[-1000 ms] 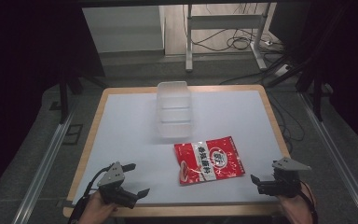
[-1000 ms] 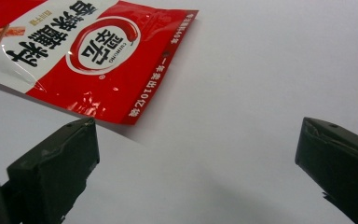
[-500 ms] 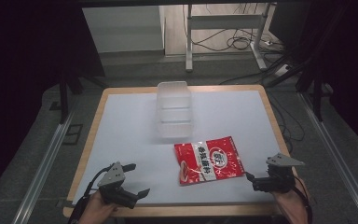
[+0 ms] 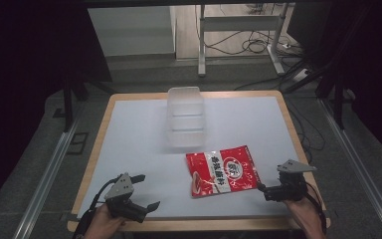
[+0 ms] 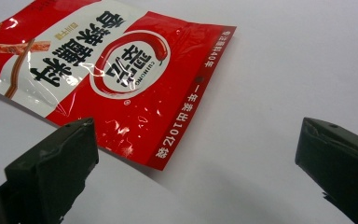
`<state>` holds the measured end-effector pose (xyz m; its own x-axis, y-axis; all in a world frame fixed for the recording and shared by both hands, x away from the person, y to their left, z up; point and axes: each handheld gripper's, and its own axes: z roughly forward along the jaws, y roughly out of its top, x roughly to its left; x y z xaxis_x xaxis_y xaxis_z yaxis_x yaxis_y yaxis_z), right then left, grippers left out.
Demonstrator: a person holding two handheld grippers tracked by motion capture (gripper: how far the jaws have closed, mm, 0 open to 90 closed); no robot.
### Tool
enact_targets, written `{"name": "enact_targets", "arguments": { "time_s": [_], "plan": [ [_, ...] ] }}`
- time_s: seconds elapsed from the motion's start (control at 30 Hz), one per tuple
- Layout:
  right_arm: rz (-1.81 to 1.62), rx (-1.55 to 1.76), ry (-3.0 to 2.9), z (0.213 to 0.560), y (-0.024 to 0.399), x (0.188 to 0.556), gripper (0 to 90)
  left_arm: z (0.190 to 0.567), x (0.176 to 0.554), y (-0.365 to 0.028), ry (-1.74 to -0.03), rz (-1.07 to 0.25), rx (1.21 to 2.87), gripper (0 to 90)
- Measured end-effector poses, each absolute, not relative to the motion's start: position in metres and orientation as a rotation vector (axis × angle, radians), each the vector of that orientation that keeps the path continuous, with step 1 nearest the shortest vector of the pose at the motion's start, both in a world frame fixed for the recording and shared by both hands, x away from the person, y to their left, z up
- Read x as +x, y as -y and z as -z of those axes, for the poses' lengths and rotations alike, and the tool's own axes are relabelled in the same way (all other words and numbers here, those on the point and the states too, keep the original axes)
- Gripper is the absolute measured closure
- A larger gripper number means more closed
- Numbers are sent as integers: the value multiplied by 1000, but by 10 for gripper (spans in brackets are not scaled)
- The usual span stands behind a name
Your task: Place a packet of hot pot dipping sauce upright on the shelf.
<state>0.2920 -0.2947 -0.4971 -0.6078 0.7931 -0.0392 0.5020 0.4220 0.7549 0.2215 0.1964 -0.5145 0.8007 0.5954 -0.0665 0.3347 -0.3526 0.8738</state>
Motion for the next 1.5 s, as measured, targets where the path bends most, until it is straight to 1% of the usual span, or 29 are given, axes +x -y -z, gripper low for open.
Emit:
{"name": "enact_targets", "arguments": {
  "time_s": [0.57, 0.87, 1.27, 1.5],
  "plan": [
    [-964, 1104, -2460, 518, 268, 318, 1, 515, 221, -196, -693, -323, 1974, 0],
    [-962, 1123, -2515, 524, 255, 325, 2, 515, 221, -195, -691, -323, 1977, 0],
    [-1166, 1256, -2480, 520, 258, 330, 2, 515, 221, -195, -690, -321, 1978, 0],
    [-1128, 1280, -2480, 523, 257, 333, 5, 515, 221, -195, -686, -321, 1982, 0]
  ]
}}
